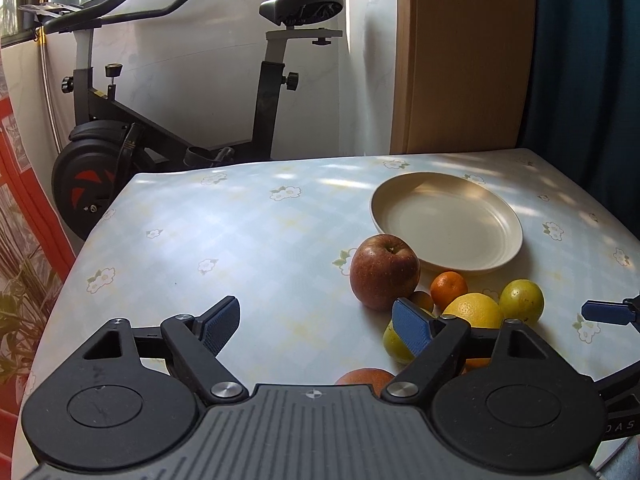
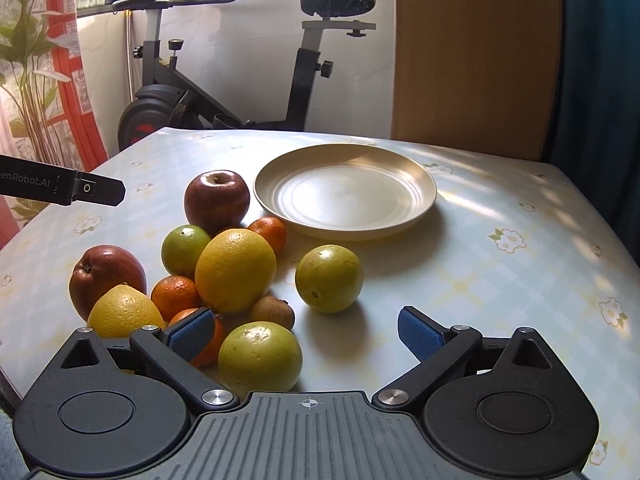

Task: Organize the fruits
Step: 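Grasp the green citrus with the right tool while the left tool moves toward the fruit pile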

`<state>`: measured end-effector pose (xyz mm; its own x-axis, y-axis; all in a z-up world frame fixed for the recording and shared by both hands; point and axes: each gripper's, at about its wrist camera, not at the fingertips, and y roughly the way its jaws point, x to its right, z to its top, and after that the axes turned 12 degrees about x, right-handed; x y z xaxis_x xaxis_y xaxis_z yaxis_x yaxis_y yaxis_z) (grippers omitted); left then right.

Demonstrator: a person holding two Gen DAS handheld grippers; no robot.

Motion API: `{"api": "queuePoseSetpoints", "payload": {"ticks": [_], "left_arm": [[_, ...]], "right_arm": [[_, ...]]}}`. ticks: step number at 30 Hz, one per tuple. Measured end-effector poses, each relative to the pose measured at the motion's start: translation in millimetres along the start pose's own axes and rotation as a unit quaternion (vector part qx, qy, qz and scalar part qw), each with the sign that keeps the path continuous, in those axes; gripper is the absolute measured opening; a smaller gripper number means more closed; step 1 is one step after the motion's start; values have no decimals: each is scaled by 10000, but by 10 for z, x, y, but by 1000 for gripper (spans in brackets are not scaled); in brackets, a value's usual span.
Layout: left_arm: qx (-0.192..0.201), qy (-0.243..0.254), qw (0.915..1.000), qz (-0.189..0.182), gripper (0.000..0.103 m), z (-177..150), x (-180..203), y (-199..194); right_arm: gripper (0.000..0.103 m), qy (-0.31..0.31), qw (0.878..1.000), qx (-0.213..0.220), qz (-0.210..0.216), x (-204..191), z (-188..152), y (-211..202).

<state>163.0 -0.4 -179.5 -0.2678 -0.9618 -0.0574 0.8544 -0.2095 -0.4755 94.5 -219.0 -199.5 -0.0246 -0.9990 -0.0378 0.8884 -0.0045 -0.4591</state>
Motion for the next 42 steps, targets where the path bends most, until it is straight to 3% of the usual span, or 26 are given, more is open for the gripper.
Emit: {"api": "queuePoseSetpoints", "payload": {"ticks": [3,13,19,27,39,42], "left_arm": [[-83,-19,10000,-45,80,2,-10,16],[-101,-124,9996,-220,69,-94,112,-18],[-109,-82,9995,-293,66,-141,176,-30],[-208,-291,9986,-402,61,-106,111,21],[-268,-301,9980,-490,58,-132,140,41],[-376,-319,9972,-559,48,-138,144,63]], "right_arm": [[90,87,9998,-51,162,48,10,-1],[62,-154,9985,-256,464,-30,-41,-29],[51,-160,9976,-316,590,-27,-43,-9],[45,-199,9966,-453,666,-30,-68,19],[45,-210,9963,-512,655,-25,-82,33],[45,-231,9966,-481,629,-24,-66,34]]}}
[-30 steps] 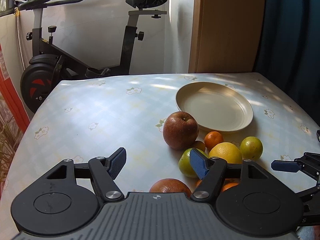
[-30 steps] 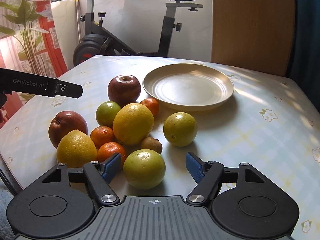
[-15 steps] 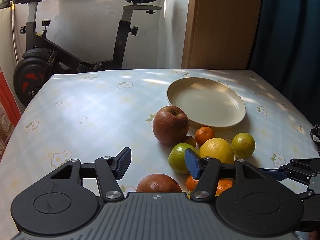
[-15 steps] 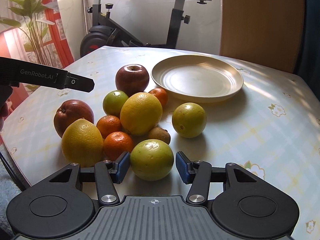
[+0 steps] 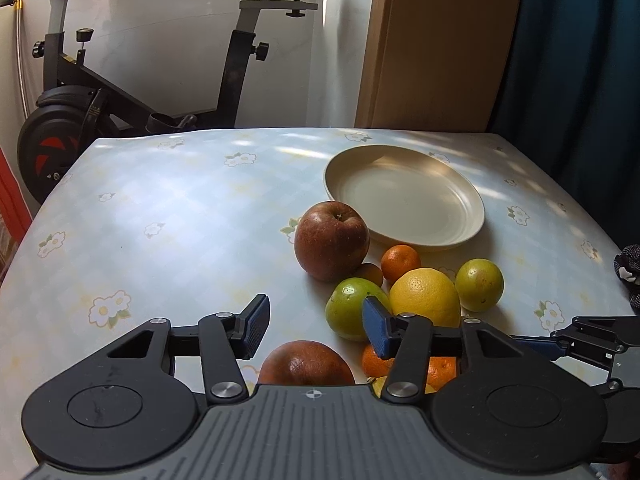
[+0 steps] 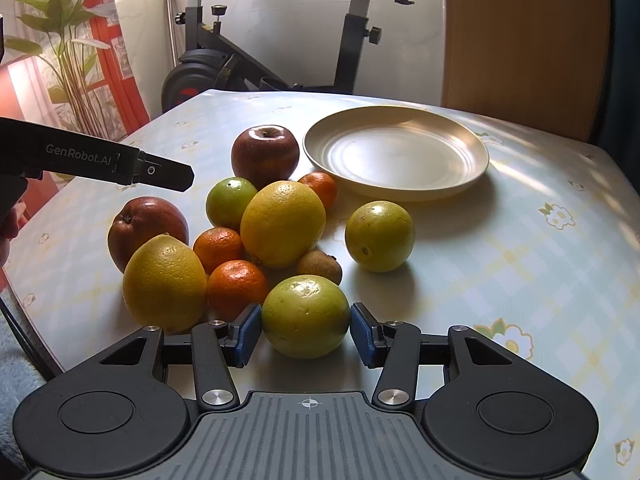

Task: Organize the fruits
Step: 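Grasp the green citrus with the right tool while the left tool moves toward the fruit pile, then grasp a tangerine with the left tool and lift it from the pile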

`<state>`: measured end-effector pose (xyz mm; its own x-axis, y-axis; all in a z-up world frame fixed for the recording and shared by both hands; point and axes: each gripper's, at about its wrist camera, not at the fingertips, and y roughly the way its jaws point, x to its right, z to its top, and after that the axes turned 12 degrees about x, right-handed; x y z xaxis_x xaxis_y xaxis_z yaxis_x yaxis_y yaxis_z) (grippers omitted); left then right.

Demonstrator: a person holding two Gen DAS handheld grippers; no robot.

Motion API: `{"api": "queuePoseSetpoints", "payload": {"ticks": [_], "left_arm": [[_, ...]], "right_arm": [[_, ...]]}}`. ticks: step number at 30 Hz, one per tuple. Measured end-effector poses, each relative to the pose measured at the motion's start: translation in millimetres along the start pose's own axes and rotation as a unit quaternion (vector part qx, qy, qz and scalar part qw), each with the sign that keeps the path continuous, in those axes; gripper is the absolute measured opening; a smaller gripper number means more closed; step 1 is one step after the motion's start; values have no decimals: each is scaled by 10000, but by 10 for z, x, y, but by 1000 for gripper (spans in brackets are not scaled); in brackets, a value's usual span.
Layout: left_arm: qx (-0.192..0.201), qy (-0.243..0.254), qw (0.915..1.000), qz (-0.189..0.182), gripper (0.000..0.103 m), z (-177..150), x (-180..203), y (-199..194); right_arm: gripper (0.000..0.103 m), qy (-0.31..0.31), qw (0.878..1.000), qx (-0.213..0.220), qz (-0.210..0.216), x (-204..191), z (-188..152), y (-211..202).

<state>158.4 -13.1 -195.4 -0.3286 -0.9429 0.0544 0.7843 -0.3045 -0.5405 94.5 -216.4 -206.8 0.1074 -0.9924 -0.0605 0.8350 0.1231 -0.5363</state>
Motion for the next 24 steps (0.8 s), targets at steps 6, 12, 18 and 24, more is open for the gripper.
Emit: {"api": "queuePoseSetpoints", "payload": {"ticks": [6,12,18,24], "left_arm": [[-493,36,9981,-372,37,72,38,90],[-939,29,9934,-652,37,185,129,215],[-1502,60,9853,-814,37,257,156,382],[-1825,354,9796,-760,38,236,191,533]], "right_arm": [[44,64,9999,79,-88,81,-18,-16],[44,257,9992,199,-222,213,-34,-51],[44,372,9987,214,-260,271,-63,-46],[44,411,9985,227,-264,286,-55,-38]]}}
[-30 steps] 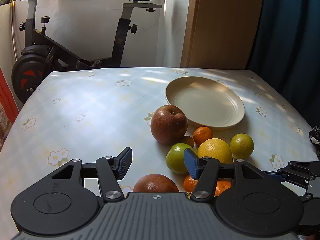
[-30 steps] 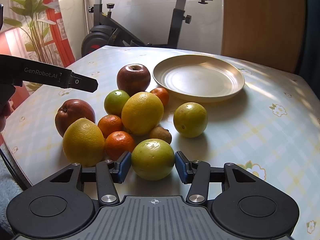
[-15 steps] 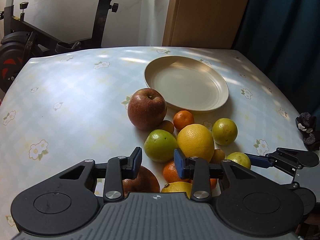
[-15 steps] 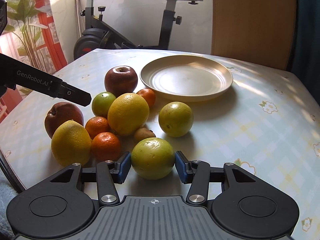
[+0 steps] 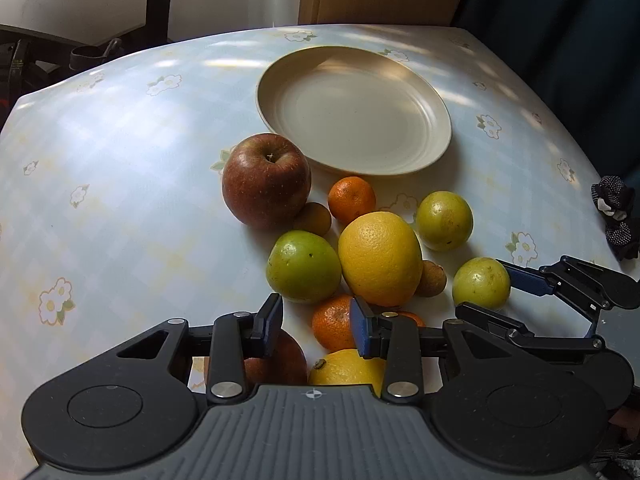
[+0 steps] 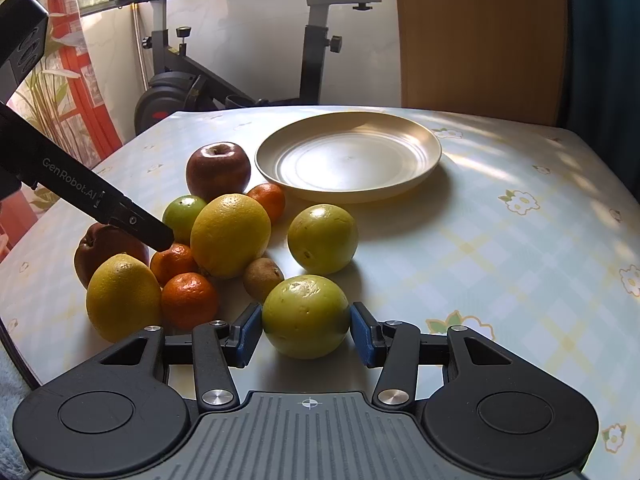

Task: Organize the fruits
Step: 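Grasp a tangerine with the left tool and lift it from the pile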

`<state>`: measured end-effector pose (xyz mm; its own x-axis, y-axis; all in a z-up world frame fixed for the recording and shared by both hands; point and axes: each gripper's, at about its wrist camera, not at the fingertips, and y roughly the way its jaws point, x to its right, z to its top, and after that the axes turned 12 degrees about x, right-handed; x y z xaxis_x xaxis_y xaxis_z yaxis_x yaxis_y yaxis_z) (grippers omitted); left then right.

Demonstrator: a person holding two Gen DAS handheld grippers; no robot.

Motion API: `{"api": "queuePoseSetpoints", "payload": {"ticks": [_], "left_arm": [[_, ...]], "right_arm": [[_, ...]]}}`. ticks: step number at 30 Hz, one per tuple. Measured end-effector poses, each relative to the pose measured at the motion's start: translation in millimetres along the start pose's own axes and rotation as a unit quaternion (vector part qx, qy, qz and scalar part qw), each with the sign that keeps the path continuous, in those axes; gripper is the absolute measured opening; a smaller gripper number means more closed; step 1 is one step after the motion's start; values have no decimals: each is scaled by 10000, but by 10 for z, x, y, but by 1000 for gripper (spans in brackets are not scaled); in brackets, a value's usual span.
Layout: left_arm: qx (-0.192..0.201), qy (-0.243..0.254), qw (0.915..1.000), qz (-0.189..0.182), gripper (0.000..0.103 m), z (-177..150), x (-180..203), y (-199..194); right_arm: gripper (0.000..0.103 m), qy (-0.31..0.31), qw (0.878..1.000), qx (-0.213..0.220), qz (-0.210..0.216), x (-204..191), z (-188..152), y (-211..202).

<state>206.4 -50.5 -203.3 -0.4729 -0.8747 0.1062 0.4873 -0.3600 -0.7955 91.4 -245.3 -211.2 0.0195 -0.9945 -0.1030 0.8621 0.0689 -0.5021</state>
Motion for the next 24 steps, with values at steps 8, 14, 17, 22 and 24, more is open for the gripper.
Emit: {"api": "queuePoseSetpoints", "payload": {"ticks": [8,14,17,22,24], "left_arm": [[-248,-201,9990,-298,38,19,-13,106],[-352,-305,9983,-353,39,16,-36,166],[-373,-338,9975,-488,40,18,-30,218],[-339,-262,9979,-495,43,18,-7,242],[-348,-252,9978,-498,43,21,-7,249]], "right_arm": [[44,-4,10000,10,-3,-10,-4,-2],[44,43,10000,4,-4,0,-1,-4],[44,36,10000,-2,-21,-4,2,3],[44,19,10000,-10,-42,-12,3,9],[44,30,10000,-11,-39,-13,3,9]]}}
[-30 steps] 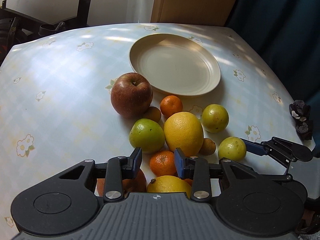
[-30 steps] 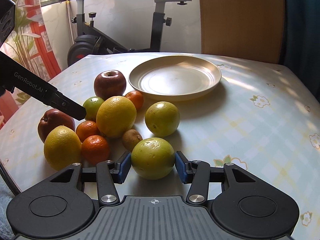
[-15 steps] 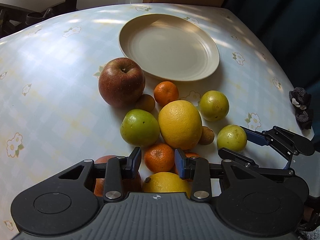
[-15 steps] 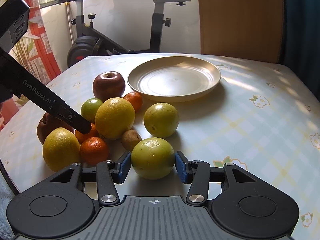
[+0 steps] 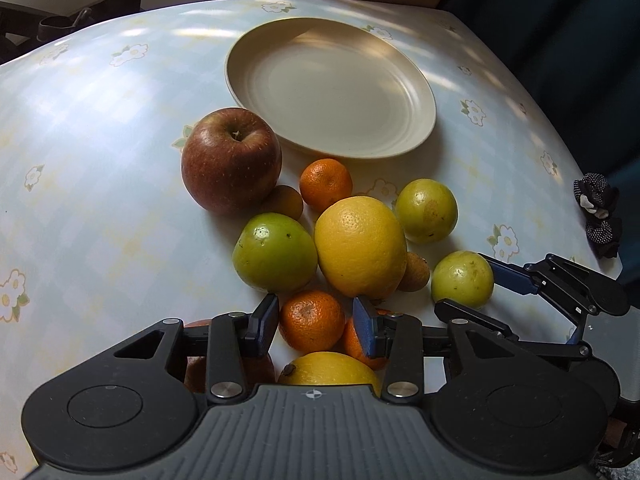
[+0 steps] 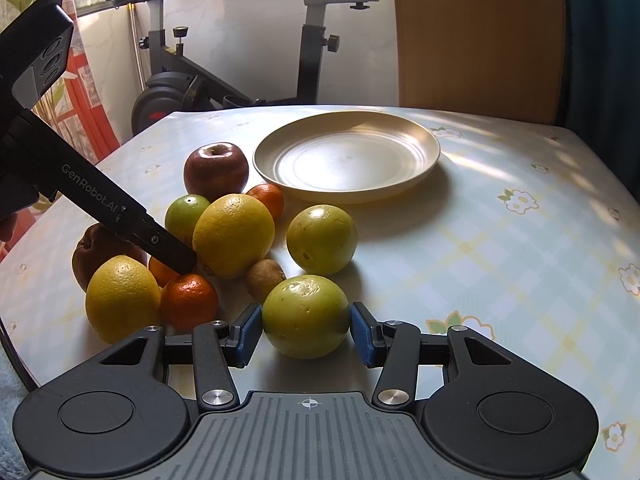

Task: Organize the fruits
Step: 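Grasp a tangerine with the left tool and lift it from the pile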

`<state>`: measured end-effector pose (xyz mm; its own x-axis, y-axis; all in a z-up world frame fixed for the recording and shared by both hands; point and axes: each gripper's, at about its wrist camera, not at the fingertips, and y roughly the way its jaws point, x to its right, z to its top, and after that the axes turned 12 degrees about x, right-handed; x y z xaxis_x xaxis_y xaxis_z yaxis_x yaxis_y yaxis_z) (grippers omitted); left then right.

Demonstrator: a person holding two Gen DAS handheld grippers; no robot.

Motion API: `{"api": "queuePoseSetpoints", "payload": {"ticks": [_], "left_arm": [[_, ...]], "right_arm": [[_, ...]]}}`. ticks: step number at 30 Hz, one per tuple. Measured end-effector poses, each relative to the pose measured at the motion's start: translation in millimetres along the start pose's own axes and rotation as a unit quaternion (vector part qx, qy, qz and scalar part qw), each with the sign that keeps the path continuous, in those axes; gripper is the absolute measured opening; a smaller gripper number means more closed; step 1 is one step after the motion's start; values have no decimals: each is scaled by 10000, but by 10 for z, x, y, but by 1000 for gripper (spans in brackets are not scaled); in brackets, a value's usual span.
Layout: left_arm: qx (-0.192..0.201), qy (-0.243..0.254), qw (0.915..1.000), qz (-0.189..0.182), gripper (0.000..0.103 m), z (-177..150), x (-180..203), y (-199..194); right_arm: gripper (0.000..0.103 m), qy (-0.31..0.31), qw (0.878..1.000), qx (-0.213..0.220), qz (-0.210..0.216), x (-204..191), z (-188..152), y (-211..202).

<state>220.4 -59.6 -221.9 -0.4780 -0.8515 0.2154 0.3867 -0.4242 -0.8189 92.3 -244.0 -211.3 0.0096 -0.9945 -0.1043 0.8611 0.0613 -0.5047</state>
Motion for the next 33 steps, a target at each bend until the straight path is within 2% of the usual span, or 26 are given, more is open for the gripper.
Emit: {"api": "queuePoseSetpoints", "payload": {"ticks": [6,13,17,30,33], "left_arm": [[-57,64,9999,113,43,11,-7,-21],[-108,55,9999,35,43,18,-40,-43],[-86,-127,9999,23,41,21,-75,-44],[-92,216,9997,66,41,-19,33,-3],[-66,162,9998,48,41,-25,22,-7]], "right_arm": [[44,3,10000,-9,4,2,5,1],[44,32,10000,0,19,17,7,7],[44,44,10000,5,34,26,-1,0],[44,33,10000,1,33,21,-6,-11],[44,19,10000,-2,26,11,0,-6]]}}
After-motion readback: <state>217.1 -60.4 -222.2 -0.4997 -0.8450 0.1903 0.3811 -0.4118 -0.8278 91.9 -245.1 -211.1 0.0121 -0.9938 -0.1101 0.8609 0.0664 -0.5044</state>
